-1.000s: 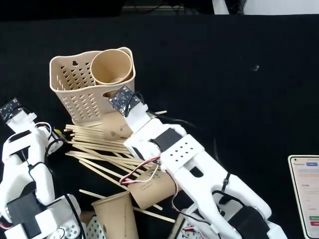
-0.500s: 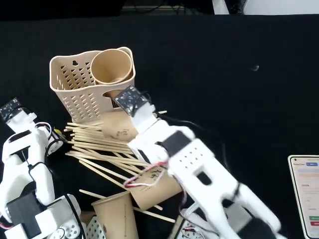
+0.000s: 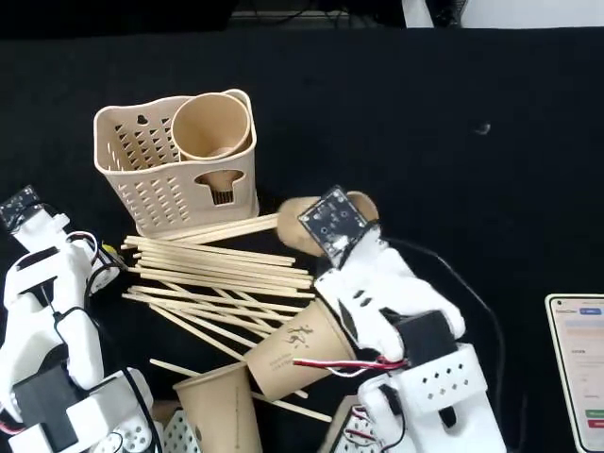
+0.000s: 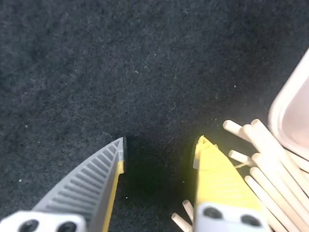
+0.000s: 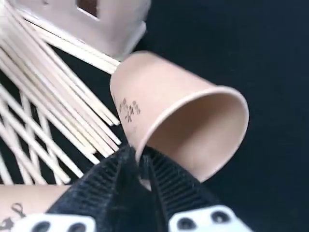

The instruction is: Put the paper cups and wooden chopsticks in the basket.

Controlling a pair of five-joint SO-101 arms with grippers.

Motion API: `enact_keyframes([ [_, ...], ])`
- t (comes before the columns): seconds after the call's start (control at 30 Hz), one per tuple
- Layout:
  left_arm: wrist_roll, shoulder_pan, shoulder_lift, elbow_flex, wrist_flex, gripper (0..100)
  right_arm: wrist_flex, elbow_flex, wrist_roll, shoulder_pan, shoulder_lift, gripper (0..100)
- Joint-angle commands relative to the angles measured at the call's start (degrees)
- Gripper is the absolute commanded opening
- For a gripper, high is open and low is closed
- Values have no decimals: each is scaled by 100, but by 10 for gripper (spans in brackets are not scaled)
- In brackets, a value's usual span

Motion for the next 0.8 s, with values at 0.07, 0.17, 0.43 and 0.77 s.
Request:
enact_keyframes([
  [0.07,62,31,-149,13,-141,234,-53,-277,141,686,40,11],
  [0.17,62,31,-149,13,-141,234,360,-936,457,1530,338,11],
  [0.43,62,48,-149,13,-141,234,1451,-2290,1187,2171,2193,11],
  [0.77,62,31,-149,13,-141,234,721,-1886,1143,1152,2844,104],
])
